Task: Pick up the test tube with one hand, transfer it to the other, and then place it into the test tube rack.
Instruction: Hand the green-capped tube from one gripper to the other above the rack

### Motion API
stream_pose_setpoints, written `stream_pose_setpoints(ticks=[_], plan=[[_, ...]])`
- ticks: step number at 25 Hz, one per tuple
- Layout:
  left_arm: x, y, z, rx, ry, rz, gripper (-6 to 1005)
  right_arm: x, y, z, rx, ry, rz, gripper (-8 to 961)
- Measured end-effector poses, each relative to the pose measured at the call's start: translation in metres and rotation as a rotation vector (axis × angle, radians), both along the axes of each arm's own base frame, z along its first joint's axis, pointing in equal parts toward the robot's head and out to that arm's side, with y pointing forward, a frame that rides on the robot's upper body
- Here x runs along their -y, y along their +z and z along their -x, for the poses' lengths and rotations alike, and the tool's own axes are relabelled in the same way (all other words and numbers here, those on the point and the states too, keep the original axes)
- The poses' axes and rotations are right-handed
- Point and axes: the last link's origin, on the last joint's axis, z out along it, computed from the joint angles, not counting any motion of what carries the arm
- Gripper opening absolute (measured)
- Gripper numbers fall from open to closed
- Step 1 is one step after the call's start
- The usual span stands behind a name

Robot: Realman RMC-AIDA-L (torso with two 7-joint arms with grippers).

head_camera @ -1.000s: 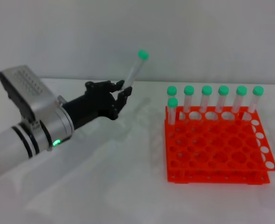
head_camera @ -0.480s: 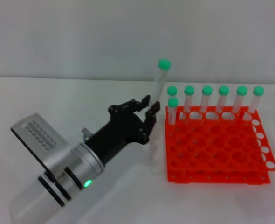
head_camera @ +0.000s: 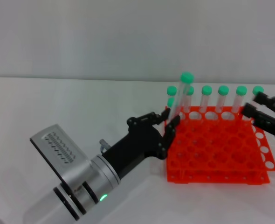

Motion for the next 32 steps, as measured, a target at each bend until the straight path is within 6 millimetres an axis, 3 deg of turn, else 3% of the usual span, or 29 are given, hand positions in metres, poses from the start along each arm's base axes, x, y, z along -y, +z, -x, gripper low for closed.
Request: stream_pose_setpoints(ticks=[11, 32], plan=[[0.008, -0.009, -0.005, -0.044, -0.066, 0.049, 228, -0.012, -0.026, 0.041, 0.012, 0.113, 0.115, 811], [0.008, -0.007, -0.003, -0.043, -0.069, 0.041, 239, -0.016, -0.056, 0.072, -0.014, 0.145, 0.095, 782]])
